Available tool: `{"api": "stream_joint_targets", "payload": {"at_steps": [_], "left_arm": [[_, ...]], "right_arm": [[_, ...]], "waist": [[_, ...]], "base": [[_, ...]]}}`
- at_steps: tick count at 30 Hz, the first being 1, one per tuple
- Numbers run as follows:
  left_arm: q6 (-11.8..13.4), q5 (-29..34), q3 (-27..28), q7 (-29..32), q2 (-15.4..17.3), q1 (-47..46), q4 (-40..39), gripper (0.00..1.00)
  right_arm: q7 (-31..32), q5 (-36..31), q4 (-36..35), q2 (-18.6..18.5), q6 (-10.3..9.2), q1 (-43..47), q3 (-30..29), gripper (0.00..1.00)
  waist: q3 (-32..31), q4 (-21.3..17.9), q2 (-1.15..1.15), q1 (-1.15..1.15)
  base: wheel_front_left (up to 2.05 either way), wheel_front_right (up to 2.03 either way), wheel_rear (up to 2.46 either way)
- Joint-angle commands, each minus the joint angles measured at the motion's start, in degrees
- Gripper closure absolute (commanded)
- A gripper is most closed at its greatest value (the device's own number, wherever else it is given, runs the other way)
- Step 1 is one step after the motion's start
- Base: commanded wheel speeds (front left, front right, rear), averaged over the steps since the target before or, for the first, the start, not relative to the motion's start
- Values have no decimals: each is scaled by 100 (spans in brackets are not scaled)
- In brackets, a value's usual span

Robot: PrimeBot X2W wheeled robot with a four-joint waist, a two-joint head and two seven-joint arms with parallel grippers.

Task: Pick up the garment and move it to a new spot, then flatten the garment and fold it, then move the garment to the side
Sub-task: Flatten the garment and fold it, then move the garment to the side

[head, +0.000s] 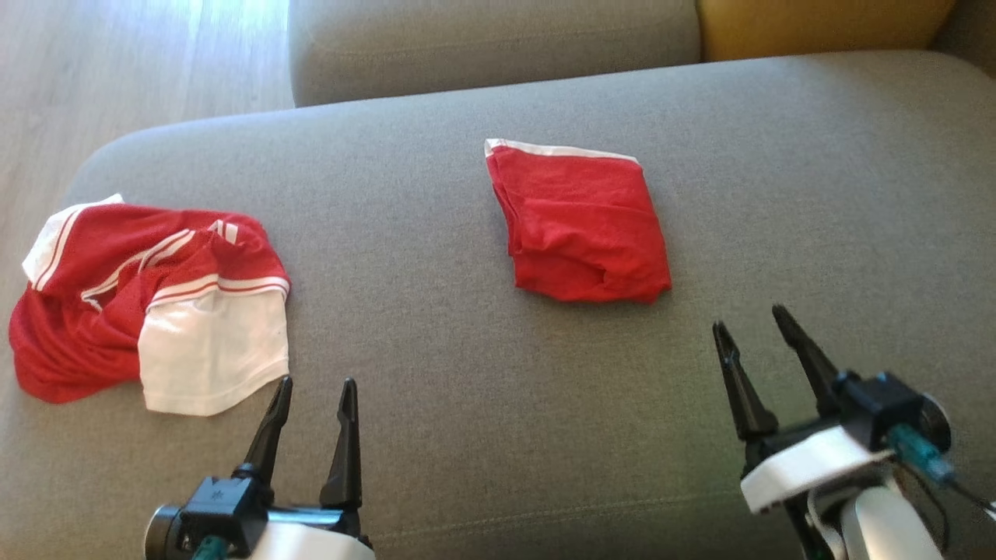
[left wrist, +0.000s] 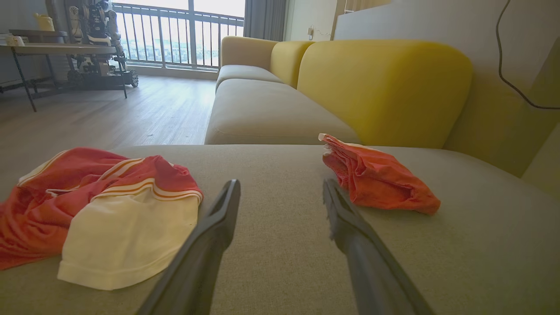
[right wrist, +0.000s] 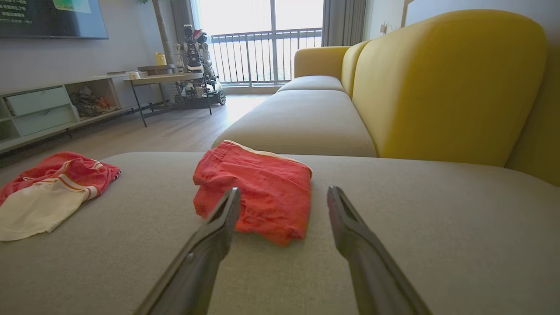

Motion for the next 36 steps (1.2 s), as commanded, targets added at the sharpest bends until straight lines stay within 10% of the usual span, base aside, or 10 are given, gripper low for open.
{"api": "stream_joint_targets", "payload": {"at_steps": [1, 25, 36], "left_arm": [[57, 99, 200, -29, 6, -149, -253, 0], [174, 515, 188, -29, 6, -57, -102, 0], [309, 510, 37, -29, 6, -280, -52, 0]], "right_arm": [[-52, -52, -216, 41, -2, -52, 97, 0], [-53, 68, -154, 54, -2, 129, -2, 0], [-43, 1223, 2047, 54, -2, -1439, -291, 0]], "waist": [[-36, 13, 0, 0], [-99, 221, 0, 0], [303, 780, 0, 0]], "base": [[0, 0, 0], [0, 0, 0], [0, 0, 0]]}}
